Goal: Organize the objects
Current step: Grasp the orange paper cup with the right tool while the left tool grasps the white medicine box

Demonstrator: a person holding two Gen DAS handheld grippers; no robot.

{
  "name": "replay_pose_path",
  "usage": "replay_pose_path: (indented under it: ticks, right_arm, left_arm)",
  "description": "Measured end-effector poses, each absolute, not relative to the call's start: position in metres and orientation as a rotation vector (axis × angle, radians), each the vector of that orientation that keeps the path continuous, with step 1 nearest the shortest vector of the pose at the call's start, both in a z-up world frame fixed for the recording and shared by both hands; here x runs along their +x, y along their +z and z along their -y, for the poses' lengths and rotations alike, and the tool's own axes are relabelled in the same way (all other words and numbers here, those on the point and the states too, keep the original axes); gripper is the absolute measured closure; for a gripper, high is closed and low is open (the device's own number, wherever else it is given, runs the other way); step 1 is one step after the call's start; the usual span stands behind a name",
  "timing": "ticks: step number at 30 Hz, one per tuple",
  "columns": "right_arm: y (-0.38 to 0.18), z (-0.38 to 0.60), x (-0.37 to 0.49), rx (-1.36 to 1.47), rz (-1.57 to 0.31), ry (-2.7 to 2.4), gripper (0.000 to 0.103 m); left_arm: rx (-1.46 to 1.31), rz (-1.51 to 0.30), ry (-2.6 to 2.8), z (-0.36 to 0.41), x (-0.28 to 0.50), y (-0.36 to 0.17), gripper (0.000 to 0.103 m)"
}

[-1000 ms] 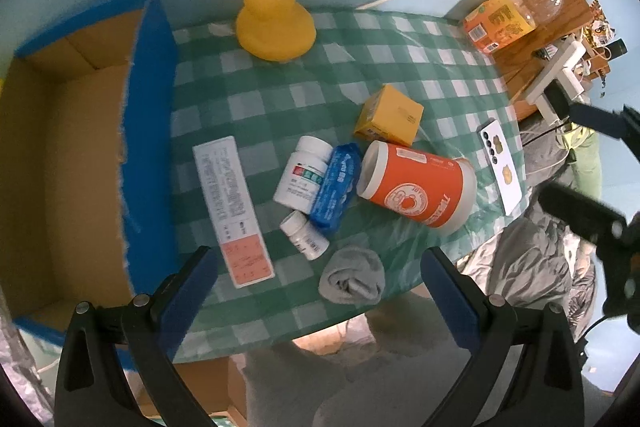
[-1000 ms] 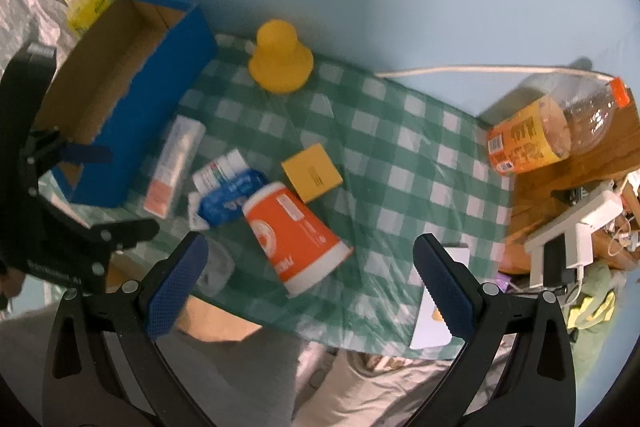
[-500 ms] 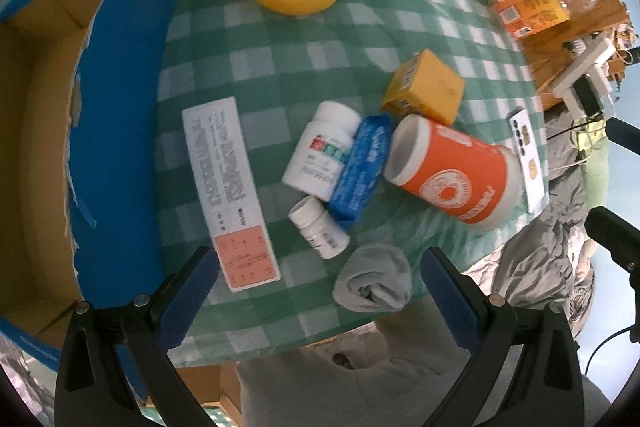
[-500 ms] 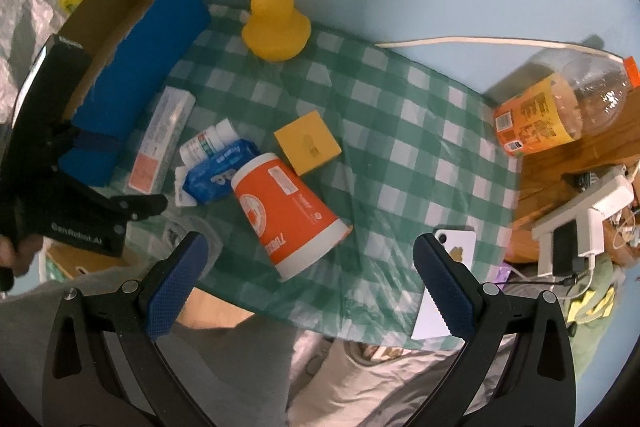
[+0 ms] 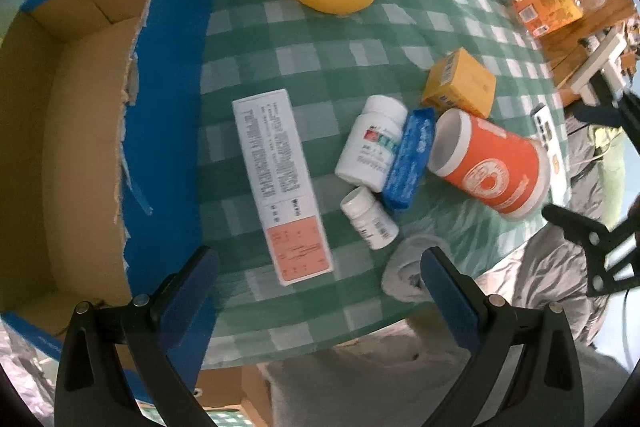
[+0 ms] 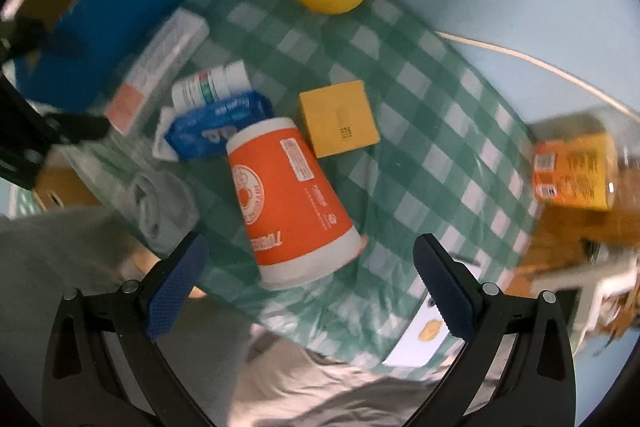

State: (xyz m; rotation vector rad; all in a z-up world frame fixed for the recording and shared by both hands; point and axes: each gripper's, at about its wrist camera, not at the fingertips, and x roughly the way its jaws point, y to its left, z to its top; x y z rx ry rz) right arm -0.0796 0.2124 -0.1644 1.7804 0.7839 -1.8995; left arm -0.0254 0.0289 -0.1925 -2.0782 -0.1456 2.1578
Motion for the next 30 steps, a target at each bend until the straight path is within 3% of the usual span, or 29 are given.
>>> replay_pose_path:
  ticks: [14, 20, 22, 30]
  right_arm:
    - [-0.206, -0.206, -0.09, 1.747, -0.885, -1.779, 0.001]
    - [-0.228, -0.204, -0.092, 1.725, -0.945, -1.778, 0.001]
    - [-0.233, -0.206, -0.095, 1.733, -0.904, -1.797, 0.011]
    - [-0.251, -0.216, -0.101, 1.795, -0.749, -1.858, 0.024]
  left_arm:
    - [-2.091, 0.228, 2.153, -0.033, -0.02, -0.192, 0.001]
    - [-2.151, 0.211, 2.118, -0.051, -0.03, -0.217, 0.001]
    - [-2.18, 0.174, 2.127, -0.051, -0.033, -0.225, 0.001]
    - [-2.219, 0.268, 2.159, -0.035, -0.051, -0.245, 0.001]
